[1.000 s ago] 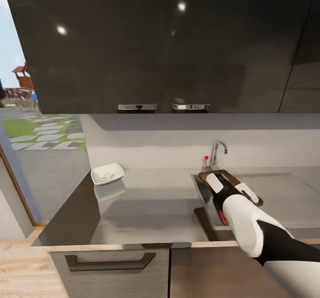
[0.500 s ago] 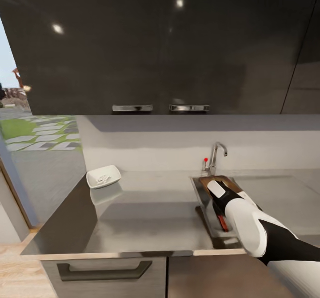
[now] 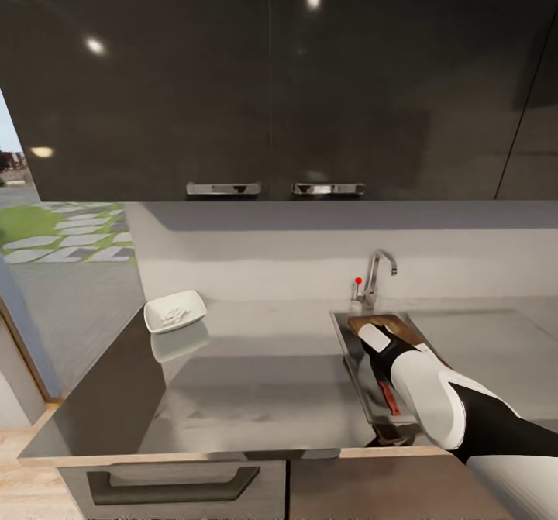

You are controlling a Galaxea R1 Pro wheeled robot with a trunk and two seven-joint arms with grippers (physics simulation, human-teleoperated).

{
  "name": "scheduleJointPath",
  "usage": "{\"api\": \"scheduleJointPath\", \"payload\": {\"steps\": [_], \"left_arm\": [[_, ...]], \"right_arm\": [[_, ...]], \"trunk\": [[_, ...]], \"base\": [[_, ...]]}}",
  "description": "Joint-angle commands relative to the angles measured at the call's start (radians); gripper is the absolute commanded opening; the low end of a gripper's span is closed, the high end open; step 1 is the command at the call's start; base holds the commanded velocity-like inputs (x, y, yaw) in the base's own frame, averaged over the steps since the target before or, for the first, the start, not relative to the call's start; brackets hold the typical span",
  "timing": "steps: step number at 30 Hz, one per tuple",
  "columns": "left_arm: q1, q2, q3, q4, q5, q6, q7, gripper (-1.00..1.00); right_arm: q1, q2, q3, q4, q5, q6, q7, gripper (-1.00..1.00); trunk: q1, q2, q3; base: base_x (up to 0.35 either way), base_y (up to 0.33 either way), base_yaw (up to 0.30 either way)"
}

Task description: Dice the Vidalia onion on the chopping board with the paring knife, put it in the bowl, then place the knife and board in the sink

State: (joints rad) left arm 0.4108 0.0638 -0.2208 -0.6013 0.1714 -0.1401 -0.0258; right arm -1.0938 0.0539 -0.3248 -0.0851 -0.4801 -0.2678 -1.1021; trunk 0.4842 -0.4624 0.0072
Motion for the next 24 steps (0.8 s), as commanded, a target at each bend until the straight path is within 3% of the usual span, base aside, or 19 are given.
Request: {"api": "scheduleJointPath", "payload": {"steps": [1,12,24], "left_arm": [[0.000,0.001,-0.005,0.000,0.011,-0.002,-0.001,1.00],[0.000,0.001,-0.005,0.003,0.011,-0.001,0.000,1.00],[0.000,0.001,-0.005,0.006,0.011,-0.001,0.001,1.00]], "right_arm": [[0.000,0.000,-0.002,0.000,0.000,-0.005,-0.001,-1.00],[0.002,0.000,-0.002,0.004,-0.002,-0.050,-0.001,-1.00],[0.004,-0.005,-0.003,0.003,-0.016,-0.056,-0.001,-1.00]], "trunk": [[0.000,-0.001,-0.002],[0.000,-0.001,-0.019],[0.000,-0.001,-0.038]], "base": [[0.000,0.000,0.000],[0.121,-0.016,0.037],[0.011,-0.002,0.079]]}}
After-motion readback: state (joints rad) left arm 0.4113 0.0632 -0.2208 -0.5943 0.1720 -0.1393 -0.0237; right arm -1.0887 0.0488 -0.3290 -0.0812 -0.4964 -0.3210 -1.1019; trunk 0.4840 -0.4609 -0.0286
